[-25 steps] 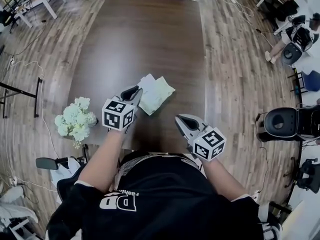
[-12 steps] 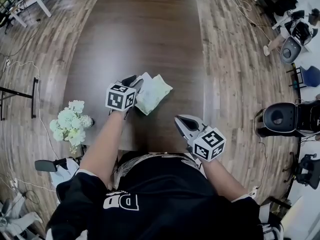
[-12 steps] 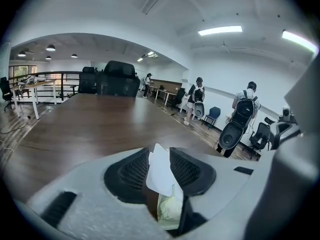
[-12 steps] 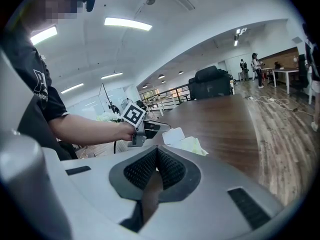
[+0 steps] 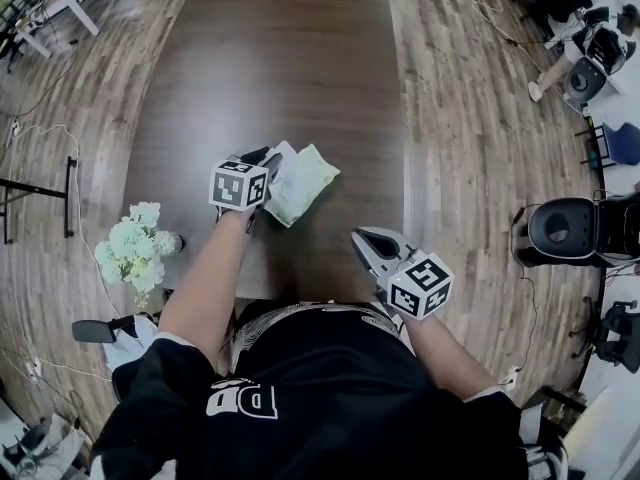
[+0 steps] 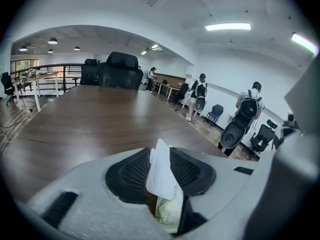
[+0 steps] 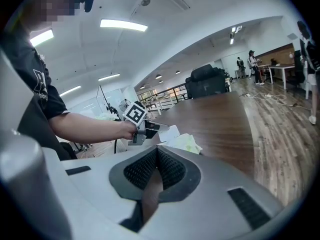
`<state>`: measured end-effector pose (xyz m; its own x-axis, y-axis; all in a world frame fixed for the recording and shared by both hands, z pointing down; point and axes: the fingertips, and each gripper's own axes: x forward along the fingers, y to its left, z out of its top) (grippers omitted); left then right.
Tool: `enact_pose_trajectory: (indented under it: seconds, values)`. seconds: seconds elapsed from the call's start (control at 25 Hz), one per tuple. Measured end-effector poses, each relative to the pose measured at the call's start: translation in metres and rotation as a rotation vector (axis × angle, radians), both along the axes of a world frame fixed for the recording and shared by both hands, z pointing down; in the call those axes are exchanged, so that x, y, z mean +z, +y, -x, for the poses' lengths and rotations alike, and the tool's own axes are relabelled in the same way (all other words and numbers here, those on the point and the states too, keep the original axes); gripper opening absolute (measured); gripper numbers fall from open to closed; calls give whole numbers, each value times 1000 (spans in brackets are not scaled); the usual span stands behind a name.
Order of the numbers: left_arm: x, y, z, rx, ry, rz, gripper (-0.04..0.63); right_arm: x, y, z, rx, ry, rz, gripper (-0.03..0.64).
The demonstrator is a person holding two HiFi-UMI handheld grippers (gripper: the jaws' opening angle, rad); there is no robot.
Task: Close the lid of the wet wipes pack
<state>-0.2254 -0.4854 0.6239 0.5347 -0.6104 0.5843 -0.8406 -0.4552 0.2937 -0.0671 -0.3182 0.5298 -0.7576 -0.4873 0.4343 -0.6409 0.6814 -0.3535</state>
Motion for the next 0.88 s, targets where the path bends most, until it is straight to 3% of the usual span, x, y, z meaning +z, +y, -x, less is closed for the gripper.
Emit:
enact_pose_trajectory:
  seconds: [0.24,0.64,0.88]
  values:
    - [-9,3,-6,10,6,-4,123,-1,0,-4,-8,-11,-6,5]
    - [-22,28,-34,150,-50,-45,120,1,3,-7,-23,-19,-11,6]
    - [-25,37,-50,192,-83,-65,120,1,6,-10,-27,-23,-12,5]
